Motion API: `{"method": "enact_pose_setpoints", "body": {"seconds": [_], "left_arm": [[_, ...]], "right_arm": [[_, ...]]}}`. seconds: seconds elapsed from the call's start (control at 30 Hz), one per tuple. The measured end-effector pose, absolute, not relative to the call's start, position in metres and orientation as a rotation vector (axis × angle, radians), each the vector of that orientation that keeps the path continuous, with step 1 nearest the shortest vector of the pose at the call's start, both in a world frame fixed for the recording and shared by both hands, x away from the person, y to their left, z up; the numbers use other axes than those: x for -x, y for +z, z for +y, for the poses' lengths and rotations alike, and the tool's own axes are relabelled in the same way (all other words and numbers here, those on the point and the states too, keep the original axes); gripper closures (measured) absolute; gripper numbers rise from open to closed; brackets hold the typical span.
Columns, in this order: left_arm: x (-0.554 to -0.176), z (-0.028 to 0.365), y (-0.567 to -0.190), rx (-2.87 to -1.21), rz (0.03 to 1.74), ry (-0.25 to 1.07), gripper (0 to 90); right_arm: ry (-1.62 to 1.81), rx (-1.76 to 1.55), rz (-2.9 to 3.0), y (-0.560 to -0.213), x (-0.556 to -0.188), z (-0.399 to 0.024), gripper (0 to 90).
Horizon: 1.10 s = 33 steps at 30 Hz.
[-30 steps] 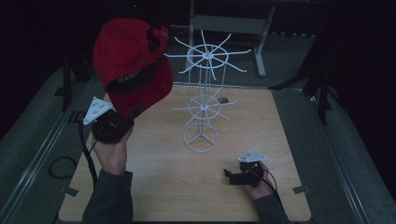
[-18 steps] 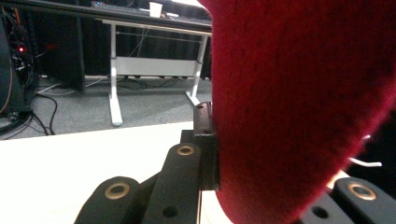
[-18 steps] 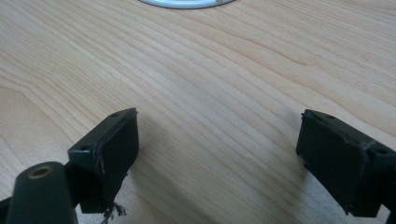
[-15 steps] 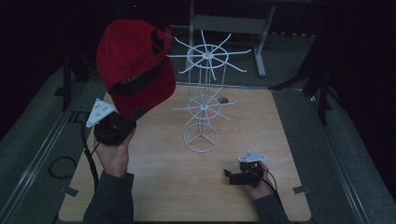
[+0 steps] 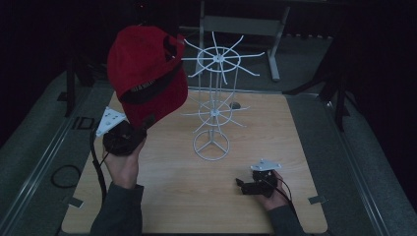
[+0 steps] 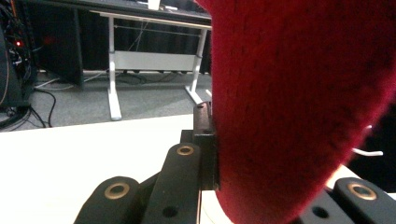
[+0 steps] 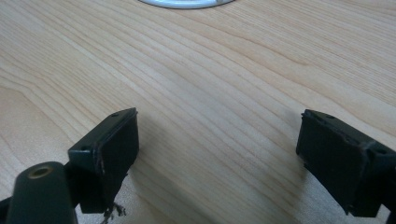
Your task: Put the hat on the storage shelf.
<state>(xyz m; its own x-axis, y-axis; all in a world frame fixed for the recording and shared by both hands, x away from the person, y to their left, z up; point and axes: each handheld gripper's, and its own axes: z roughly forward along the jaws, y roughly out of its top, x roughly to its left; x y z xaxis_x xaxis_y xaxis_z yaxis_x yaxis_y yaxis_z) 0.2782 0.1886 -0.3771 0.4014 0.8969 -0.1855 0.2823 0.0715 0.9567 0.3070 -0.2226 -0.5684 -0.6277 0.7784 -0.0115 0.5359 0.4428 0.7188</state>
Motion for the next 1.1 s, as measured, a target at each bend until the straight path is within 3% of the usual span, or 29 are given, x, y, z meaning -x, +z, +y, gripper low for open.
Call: {"method": "enact_pose_setpoints", "body": {"seconds": [1.1], "left_arm": [[-0.285, 0.172, -0.422, -1.530, 1.173, 0.596, 85.2]], "right_arm": [[0.993, -1.115, 2.356, -0.569, -0.307, -0.223, 12.9]]}}
